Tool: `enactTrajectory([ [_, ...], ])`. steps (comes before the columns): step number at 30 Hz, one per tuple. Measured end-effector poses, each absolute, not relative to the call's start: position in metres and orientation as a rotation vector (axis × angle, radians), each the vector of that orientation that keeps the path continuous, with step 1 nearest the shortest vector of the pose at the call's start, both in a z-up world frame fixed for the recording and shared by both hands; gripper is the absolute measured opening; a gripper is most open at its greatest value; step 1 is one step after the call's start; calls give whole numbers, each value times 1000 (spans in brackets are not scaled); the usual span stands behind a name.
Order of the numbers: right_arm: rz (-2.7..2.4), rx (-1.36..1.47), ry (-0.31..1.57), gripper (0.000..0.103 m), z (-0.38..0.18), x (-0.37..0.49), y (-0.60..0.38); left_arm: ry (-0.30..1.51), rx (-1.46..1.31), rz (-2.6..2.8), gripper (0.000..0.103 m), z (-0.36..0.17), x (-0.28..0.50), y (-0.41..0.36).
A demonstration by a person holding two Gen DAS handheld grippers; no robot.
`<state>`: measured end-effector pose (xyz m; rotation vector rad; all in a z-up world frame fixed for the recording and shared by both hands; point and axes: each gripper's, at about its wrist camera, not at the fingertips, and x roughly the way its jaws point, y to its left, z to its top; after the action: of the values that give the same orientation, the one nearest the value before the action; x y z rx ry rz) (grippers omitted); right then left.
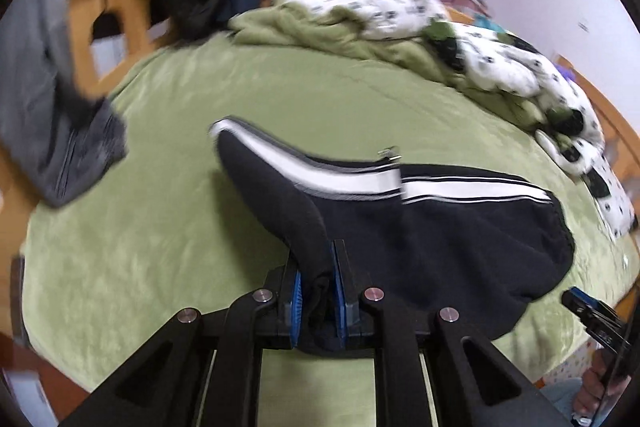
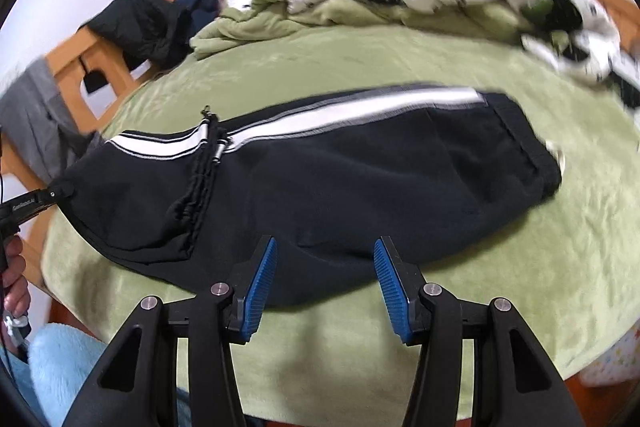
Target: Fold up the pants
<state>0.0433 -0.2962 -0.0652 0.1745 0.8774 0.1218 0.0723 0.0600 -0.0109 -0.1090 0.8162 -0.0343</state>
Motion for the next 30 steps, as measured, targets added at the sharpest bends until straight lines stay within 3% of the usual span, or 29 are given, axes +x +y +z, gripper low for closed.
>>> enactTrajectory([
  [6, 134, 337, 908, 51, -74, 46, -335, 799, 22, -154, 13, -7, 77, -28],
  [12, 115, 386, 901, 51, -76, 32, -360, 874, 40, -295, 12, -58, 82, -93],
  [17, 86, 414, 873, 51, -74, 16, -380, 1011, -91, -365, 12, -109, 88, -94],
  [21, 100, 447, 884, 51, -76, 19, -383, 1044, -127, -408, 16, -108, 78, -84],
  [26, 127, 388, 906, 51, -77, 33, -357, 1036, -197, -480, 38, -85, 55, -55],
  [28, 142, 353, 909, 51, -76, 38, -344, 1016, -189, -463, 59, -77, 44, -40],
  [30, 160, 315, 909, 51, -74, 42, -329, 994, -197, -449, 60, -73, 37, -21],
])
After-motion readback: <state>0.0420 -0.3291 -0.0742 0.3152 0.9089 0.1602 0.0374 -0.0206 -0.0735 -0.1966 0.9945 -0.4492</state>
